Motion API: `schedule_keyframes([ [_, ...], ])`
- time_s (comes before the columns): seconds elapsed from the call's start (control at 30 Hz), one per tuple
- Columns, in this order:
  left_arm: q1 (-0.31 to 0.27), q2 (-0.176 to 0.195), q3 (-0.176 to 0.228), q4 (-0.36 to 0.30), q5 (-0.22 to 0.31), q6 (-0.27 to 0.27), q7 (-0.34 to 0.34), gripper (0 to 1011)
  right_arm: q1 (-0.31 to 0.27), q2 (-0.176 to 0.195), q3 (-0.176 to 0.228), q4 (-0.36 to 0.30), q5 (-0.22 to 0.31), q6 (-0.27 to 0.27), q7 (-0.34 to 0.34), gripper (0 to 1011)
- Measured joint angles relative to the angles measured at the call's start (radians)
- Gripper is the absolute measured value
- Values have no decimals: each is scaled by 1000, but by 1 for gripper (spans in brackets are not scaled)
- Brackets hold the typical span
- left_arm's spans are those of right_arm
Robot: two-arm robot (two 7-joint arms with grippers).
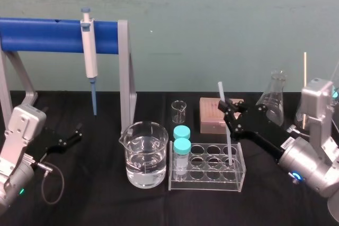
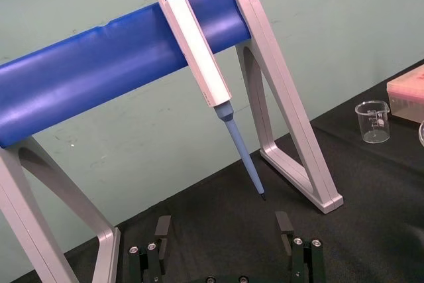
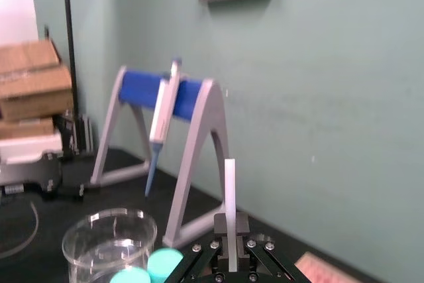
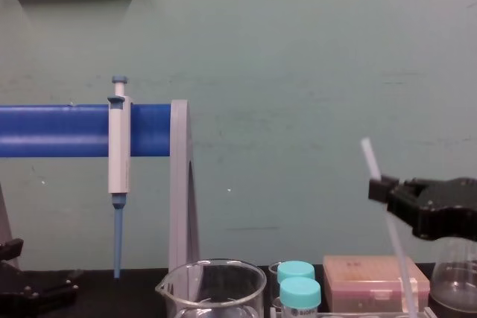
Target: Pick up the stirring rod with one hand, then place it down.
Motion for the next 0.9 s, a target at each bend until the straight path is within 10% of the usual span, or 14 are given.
schedule_keyframes([
  [0.3, 0, 0, 0, 0, 0, 0, 0, 1000, -60, -35, 50, 5, 6, -160, 25, 67],
  [0.9, 0, 0, 0, 0, 0, 0, 0, 1000, -19, -42, 160, -95, 53, -147, 63, 67],
])
